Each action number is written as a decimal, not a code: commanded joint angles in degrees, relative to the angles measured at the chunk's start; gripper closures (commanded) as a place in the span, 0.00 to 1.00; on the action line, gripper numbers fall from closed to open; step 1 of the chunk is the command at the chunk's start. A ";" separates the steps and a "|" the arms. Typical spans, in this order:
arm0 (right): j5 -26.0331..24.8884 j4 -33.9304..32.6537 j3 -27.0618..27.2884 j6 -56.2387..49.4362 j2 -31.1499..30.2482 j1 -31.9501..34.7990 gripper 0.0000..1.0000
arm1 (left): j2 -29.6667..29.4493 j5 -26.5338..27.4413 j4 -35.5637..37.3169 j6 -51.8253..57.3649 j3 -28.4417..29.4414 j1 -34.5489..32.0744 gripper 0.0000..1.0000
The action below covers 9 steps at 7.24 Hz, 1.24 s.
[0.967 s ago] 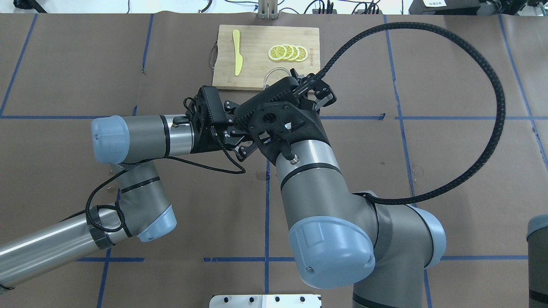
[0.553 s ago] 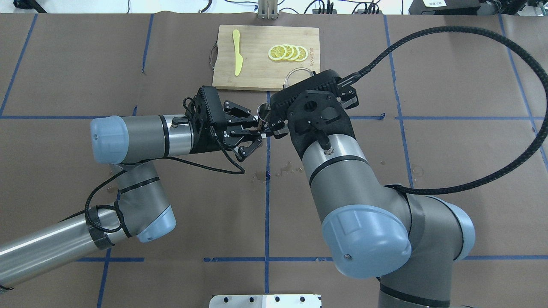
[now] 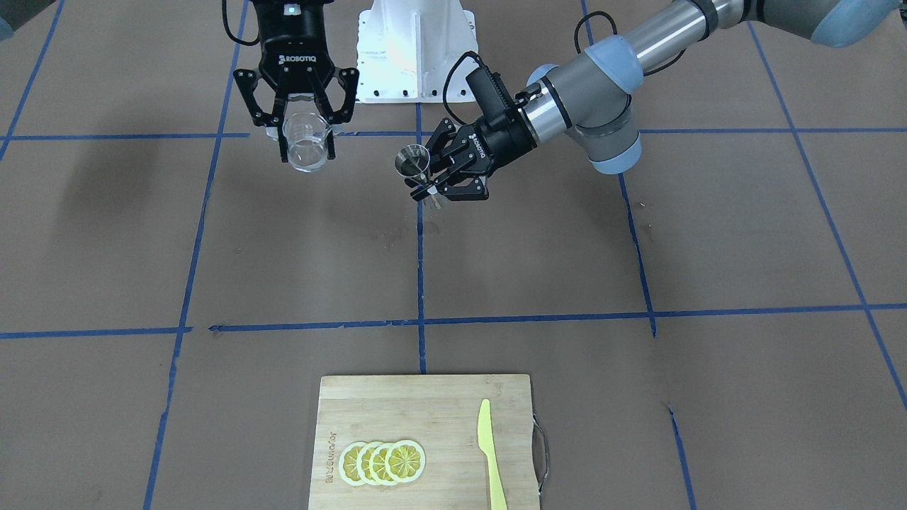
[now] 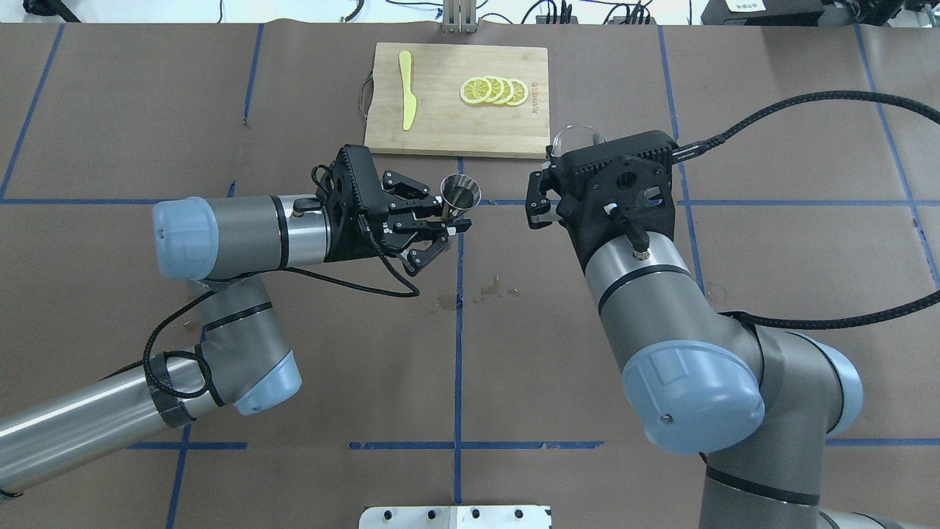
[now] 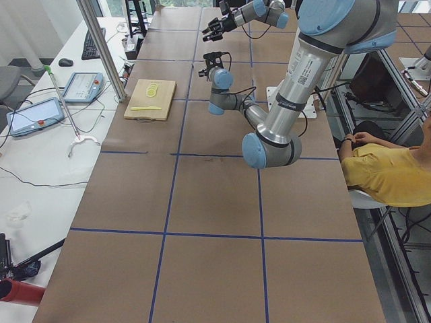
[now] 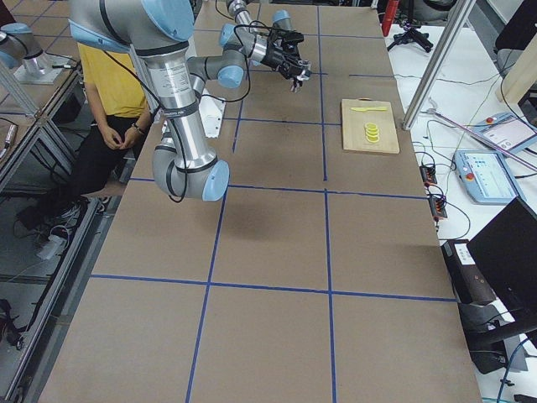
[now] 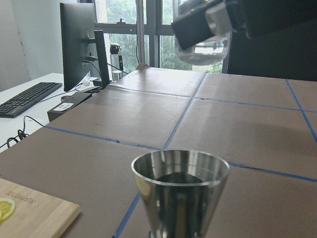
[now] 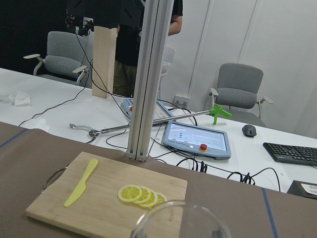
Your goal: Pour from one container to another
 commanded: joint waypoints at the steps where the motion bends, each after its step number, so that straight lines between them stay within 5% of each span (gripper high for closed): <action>1: -0.03 4.15 -0.14 6.78 -6.42 0.07 1.00 | 0.00 0.00 0.00 0.00 -0.02 -0.11 1.00; 3: -0.38 6.16 -0.23 7.78 -11.87 0.07 1.00 | 0.00 0.00 0.00 0.00 -0.02 -0.20 1.00; 5: -0.47 22.61 -3.11 7.62 -22.21 -0.02 1.00 | 0.00 0.00 0.00 0.00 -0.11 -0.28 1.00; 9: -4.86 48.38 -24.33 7.97 -25.43 -0.20 0.99 | 0.09 0.00 0.09 0.00 -0.11 -0.28 1.00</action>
